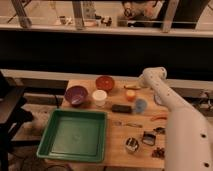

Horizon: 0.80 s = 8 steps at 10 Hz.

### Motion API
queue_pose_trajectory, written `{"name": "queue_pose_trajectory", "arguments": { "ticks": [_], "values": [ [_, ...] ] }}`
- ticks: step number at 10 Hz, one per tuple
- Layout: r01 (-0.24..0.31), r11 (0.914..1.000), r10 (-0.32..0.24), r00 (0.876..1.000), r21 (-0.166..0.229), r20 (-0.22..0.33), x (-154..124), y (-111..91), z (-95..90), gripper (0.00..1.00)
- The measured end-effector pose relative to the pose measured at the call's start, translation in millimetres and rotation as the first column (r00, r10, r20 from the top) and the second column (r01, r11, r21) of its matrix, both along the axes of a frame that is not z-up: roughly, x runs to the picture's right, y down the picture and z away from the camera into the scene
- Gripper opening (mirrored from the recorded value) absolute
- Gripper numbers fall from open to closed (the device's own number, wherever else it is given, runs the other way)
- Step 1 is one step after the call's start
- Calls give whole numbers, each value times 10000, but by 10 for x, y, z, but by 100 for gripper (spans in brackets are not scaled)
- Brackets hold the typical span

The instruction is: Place banana in metal cup

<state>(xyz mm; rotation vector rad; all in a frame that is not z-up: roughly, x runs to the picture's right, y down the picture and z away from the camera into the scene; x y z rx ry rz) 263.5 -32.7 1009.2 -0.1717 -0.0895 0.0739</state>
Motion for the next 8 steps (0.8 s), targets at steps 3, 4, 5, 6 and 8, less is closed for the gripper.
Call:
{"name": "queue_pose_trajectory", "arguments": {
  "ticks": [3, 4, 5, 6, 8],
  "values": [
    [-192, 9976, 194, 9998, 668, -31, 25, -18, -406, 0],
    [-277, 9953, 279, 9996, 925, -5, 22, -33, -497, 0],
    [-292, 9935, 292, 9996, 1098, 16, 3, -52, -556, 0],
    [-314, 9919, 311, 9995, 1234, 44, -17, -79, -621, 0],
    [-362, 9877, 354, 9993, 1522, 81, -30, -156, -857, 0]
  ]
}}
